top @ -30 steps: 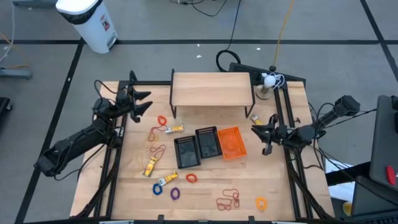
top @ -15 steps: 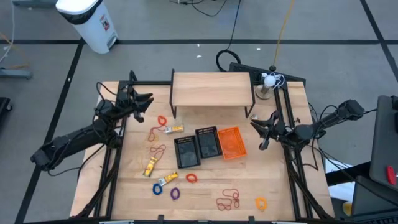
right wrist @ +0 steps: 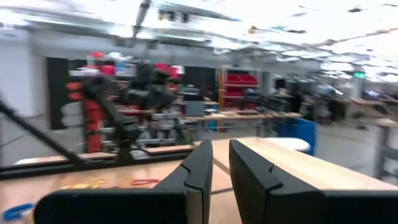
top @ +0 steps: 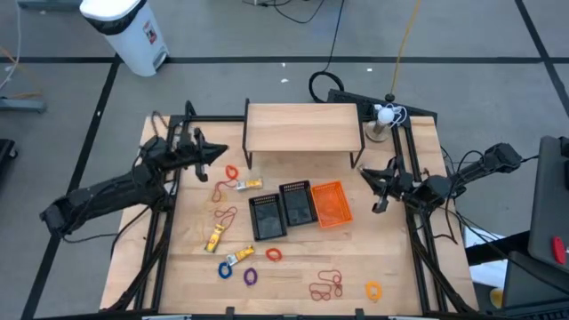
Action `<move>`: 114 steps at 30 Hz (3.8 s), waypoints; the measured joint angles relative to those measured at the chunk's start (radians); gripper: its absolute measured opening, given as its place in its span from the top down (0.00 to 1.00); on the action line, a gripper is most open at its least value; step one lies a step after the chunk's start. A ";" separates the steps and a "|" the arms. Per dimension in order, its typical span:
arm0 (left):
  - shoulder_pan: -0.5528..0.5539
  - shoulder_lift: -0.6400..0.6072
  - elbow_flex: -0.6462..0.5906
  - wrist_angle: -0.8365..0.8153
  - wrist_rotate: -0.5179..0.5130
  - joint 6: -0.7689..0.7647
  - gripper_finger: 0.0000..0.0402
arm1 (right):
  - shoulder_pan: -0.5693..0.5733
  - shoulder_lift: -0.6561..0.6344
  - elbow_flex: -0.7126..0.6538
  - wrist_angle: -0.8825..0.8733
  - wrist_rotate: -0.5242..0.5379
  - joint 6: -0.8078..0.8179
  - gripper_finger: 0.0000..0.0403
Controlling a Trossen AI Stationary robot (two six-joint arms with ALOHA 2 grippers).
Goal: Pick & Place Office Desk Supplies
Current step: Put the top orange spiral keychain into the left black bin
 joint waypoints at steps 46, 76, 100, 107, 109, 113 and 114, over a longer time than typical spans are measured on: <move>-0.329 0.754 0.845 -1.642 -0.499 0.192 0.73 | 0.012 0.005 0.000 0.002 -0.176 0.040 0.89; -0.323 0.753 0.472 -1.033 -0.763 0.730 0.44 | 0.011 0.057 0.000 -0.028 -0.172 0.012 0.89; -0.281 0.753 0.373 -0.907 -0.694 0.769 0.44 | 0.011 0.113 0.000 -0.031 -0.172 0.043 0.89; -0.281 0.753 0.371 -0.870 -0.669 0.774 0.44 | 0.011 0.113 0.000 -0.031 -0.172 0.043 0.89; -0.281 0.753 0.371 -0.858 -0.664 0.783 0.44 | 0.011 0.113 0.000 -0.031 -0.172 0.043 0.89; -0.281 0.761 0.371 -0.854 -0.664 0.793 0.44 | 0.011 0.113 0.000 -0.031 -0.172 0.043 0.89; -0.280 0.761 0.371 -0.854 -0.664 0.793 0.44 | 0.011 0.113 0.000 -0.031 -0.172 0.043 0.89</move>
